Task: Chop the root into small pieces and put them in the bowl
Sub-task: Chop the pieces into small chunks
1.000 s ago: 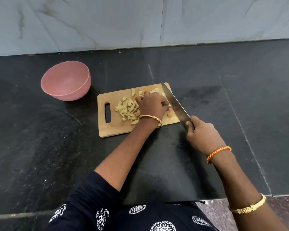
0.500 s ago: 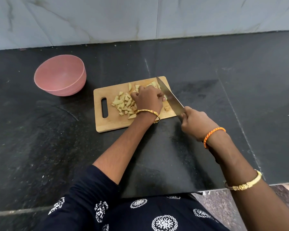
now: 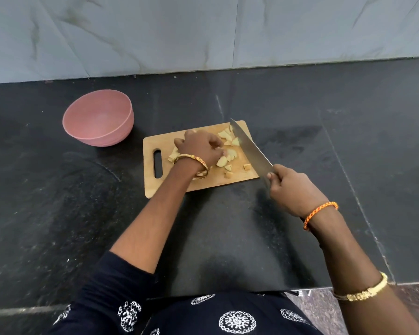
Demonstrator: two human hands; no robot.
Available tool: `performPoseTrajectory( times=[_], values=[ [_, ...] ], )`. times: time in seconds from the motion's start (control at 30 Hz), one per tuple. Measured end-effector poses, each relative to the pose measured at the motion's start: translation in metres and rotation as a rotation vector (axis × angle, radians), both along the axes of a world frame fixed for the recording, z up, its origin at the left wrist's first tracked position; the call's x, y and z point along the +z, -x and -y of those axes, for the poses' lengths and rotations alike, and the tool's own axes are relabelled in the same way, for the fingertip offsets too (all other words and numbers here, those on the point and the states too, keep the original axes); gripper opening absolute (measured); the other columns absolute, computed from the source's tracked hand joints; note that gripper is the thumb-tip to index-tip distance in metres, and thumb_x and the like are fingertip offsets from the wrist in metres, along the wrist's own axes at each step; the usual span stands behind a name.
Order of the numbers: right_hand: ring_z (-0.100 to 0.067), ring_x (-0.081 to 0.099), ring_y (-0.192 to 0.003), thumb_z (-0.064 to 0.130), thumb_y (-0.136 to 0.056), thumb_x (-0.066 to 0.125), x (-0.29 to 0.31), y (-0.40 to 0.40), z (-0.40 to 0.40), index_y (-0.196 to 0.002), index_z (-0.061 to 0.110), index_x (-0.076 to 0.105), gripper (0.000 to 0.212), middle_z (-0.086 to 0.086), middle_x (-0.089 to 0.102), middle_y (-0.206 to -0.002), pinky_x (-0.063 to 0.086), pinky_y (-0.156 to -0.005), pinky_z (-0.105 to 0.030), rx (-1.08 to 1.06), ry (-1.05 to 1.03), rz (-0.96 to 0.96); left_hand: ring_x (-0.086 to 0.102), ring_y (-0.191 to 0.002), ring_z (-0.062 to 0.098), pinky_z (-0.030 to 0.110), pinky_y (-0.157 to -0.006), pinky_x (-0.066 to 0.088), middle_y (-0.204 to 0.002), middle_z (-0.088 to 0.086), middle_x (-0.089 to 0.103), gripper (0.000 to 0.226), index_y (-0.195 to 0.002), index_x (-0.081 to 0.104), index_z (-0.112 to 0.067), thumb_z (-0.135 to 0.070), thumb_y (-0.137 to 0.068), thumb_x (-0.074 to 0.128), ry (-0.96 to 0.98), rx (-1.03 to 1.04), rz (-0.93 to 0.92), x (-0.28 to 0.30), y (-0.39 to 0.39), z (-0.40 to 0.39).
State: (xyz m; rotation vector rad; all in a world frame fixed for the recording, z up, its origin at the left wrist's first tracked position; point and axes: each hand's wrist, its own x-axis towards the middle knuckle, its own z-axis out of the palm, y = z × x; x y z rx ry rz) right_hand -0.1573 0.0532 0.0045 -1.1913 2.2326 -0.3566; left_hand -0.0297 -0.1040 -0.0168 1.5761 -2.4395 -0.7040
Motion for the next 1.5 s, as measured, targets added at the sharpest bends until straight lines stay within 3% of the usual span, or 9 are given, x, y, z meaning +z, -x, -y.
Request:
performPoseTrajectory(
  times=[0.17,0.3,0.4,0.67,0.83,0.97,1.1,1.23,1.5],
  values=[
    [-0.023,0.054,-0.067,0.025,-0.101,0.033,-0.001,-0.001,0.005,-0.096,0.012,0.051,0.023,-0.009,0.055,-0.08,0.044,-0.061,-0.031,0.012,-0.013,0.038,0.037,-0.118,0.022,0.038,-0.085,0.023,-0.116,-0.008,0.056,0.019,-0.098,0.07,-0.037,-0.046,-0.083,0.062,0.059,-0.132,0.087,-0.006,0.012,-0.006],
    [-0.018,0.046,-0.054,0.026,-0.101,0.033,0.004,-0.001,0.005,-0.093,0.012,0.049,0.023,-0.007,0.051,-0.072,0.041,-0.048,-0.026,0.007,0.01,0.07,0.052,-0.102,0.014,0.034,-0.078,0.023,-0.09,-0.014,0.062,0.017,-0.091,0.068,-0.032,-0.044,-0.078,0.067,0.126,0.062,-0.153,-0.007,0.015,-0.005],
    [-0.016,0.045,-0.052,0.026,-0.101,0.033,0.006,-0.002,0.003,-0.087,0.014,0.047,0.023,-0.004,0.05,-0.068,0.04,-0.048,-0.026,0.026,0.024,0.098,0.054,-0.091,0.009,0.034,-0.08,0.026,-0.088,-0.013,0.067,0.032,-0.1,0.063,-0.028,-0.047,-0.076,0.07,-0.002,0.102,-0.316,-0.006,0.015,-0.004],
    [-0.015,0.039,-0.046,0.029,-0.101,0.036,0.013,0.007,0.001,-0.088,0.009,0.048,0.027,-0.006,0.05,-0.069,0.032,-0.032,-0.019,-0.054,0.098,0.244,0.063,-0.089,0.015,0.044,-0.094,0.044,-0.083,-0.011,0.069,0.009,-0.079,0.068,-0.033,-0.025,-0.077,0.072,-0.004,0.178,-0.392,-0.005,0.001,0.014],
    [-0.014,0.04,-0.052,0.029,-0.101,0.036,0.01,0.006,-0.002,-0.091,0.006,0.049,0.029,-0.006,0.052,-0.071,0.036,-0.046,-0.026,-0.055,0.089,0.217,0.05,-0.103,0.013,0.039,-0.094,0.033,-0.095,-0.014,0.063,0.019,-0.092,0.068,-0.035,-0.036,-0.074,0.074,-0.109,-0.14,-0.111,0.004,-0.02,0.009],
    [-0.012,0.041,-0.053,0.028,-0.101,0.035,0.008,-0.001,-0.002,-0.094,0.006,0.051,0.028,-0.004,0.051,-0.071,0.037,-0.048,-0.025,-0.031,0.06,0.224,0.041,-0.109,0.017,0.036,-0.085,0.025,-0.102,-0.011,0.06,0.034,-0.103,0.067,-0.032,-0.043,-0.072,0.074,0.016,-0.229,0.087,0.002,-0.018,-0.006],
    [-0.014,0.045,-0.056,0.028,-0.101,0.035,0.003,-0.01,-0.008,-0.092,0.011,0.05,0.025,-0.005,0.053,-0.074,0.038,-0.051,-0.025,0.011,0.014,0.208,0.041,-0.114,0.018,0.036,-0.085,0.023,-0.114,-0.009,0.061,0.025,-0.104,0.069,-0.031,-0.036,-0.079,0.07,0.134,-0.2,0.086,-0.004,-0.014,-0.012],
    [-0.02,0.048,-0.059,0.026,-0.1,0.036,-0.009,-0.027,-0.02,-0.083,0.016,0.044,0.022,-0.007,0.053,-0.07,0.037,-0.051,-0.029,0.04,0.05,0.099,0.046,-0.109,0.017,0.033,-0.081,0.019,-0.102,-0.009,0.068,0.017,-0.095,0.072,-0.03,-0.034,-0.079,0.071,0.144,-0.061,-0.047,-0.013,-0.017,-0.019],
    [-0.039,0.059,-0.072,0.028,-0.099,0.035,-0.016,-0.042,-0.023,-0.097,0.012,0.047,0.021,-0.018,0.06,-0.078,0.052,-0.067,-0.045,0.036,0.113,-0.019,0.049,-0.106,0.017,0.033,-0.085,0.022,-0.098,-0.009,0.071,0.016,-0.09,0.074,-0.028,-0.034,-0.076,0.074,0.126,0.058,-0.17,-0.019,-0.02,-0.023]
  ],
)
